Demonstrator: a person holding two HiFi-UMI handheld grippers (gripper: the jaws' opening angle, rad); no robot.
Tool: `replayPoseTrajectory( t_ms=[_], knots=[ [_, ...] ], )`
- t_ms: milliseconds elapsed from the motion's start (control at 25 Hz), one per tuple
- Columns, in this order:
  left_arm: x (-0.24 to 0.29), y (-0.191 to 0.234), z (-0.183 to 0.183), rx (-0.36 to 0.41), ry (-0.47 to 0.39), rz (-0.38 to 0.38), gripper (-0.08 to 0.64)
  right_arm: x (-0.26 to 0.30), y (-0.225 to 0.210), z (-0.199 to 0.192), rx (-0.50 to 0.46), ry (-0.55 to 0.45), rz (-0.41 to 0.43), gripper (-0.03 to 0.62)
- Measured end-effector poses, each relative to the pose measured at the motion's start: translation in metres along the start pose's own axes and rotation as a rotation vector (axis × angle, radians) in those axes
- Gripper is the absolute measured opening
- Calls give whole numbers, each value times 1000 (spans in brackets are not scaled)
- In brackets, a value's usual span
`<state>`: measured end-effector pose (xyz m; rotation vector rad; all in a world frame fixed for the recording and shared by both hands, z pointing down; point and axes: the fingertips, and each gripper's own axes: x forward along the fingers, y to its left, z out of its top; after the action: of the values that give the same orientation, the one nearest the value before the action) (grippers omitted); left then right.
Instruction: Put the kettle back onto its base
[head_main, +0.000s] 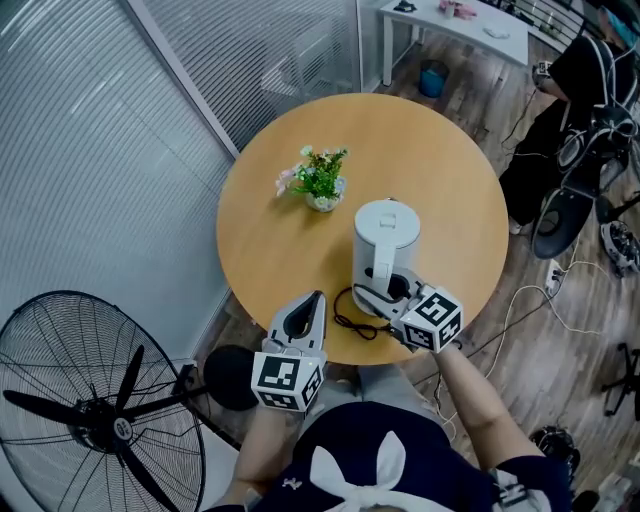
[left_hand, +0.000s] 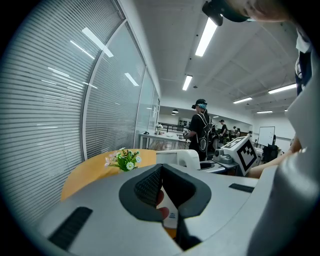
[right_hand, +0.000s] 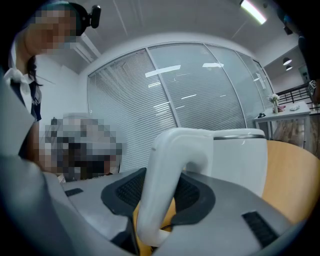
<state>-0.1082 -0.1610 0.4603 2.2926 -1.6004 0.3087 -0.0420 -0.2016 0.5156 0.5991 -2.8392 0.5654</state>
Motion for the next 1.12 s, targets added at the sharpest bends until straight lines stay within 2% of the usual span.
replayPoseTrajectory(
  t_ms=[400, 1120],
  knots=[
    [0, -2, -3, -4, -6, -23, 21, -3, 20, -20, -45, 27, -3, 157],
    [-5, -2, -6, -10, -10, -41, 21, -13, 32, -44, -40, 67, -9, 137]
  ],
)
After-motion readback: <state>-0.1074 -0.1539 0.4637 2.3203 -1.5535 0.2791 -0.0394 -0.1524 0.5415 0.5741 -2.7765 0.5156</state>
